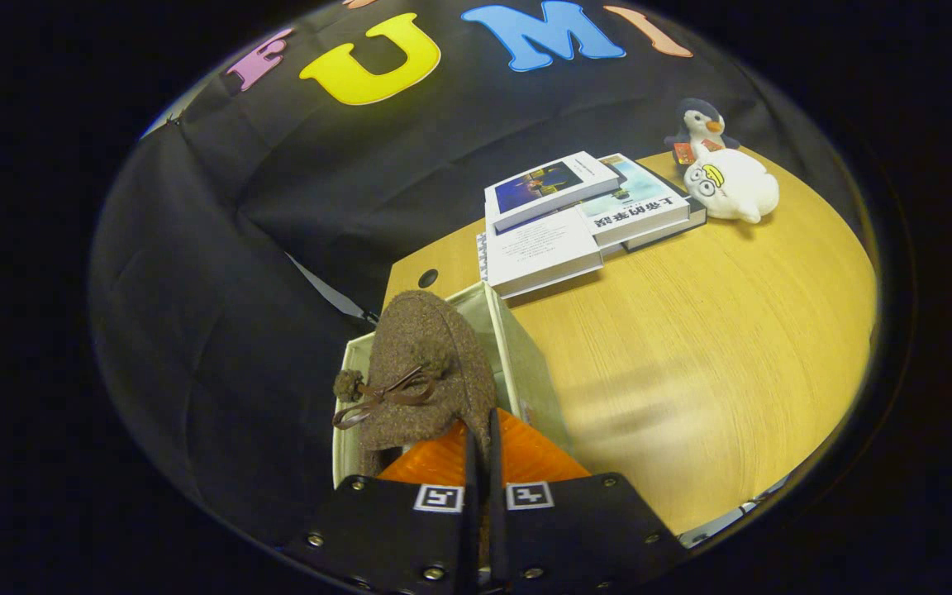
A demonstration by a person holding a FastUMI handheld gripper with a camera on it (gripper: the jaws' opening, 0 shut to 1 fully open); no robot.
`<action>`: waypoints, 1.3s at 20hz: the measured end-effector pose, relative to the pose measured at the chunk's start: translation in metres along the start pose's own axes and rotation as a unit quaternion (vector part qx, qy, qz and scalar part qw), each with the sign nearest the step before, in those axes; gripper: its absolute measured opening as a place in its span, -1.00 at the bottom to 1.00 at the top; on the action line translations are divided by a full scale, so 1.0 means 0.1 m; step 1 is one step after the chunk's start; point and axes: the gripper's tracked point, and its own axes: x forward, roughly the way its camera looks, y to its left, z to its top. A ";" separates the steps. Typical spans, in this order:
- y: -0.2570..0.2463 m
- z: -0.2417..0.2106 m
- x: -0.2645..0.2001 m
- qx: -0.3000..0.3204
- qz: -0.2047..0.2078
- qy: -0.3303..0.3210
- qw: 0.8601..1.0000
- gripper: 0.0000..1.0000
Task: Open the storage box then place both shoes into the box .Put the left shoe in first, then the right shoe, with the right side of both shoes facing outward in a uniform manner.
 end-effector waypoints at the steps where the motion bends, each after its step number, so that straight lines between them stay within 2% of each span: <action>1: 0.03 -0.03 -0.05 -0.006 0.001 -0.007 1.000 -0.53; 2: 0.07 -0.01 -0.10 -0.010 0.011 -0.019 1.000 -0.33; 5: 0.01 0.10 -0.24 -0.059 -0.009 -0.045 0.997 0.97; 10: -0.01 0.39 -0.64 -0.106 0.019 -0.104 0.989 0.95; 17: -0.37 0.95 -1.41 -0.183 0.032 -0.200 0.962 0.95; 26: -1.09 1.42 -2.25 -0.217 0.020 -0.276 0.936 0.95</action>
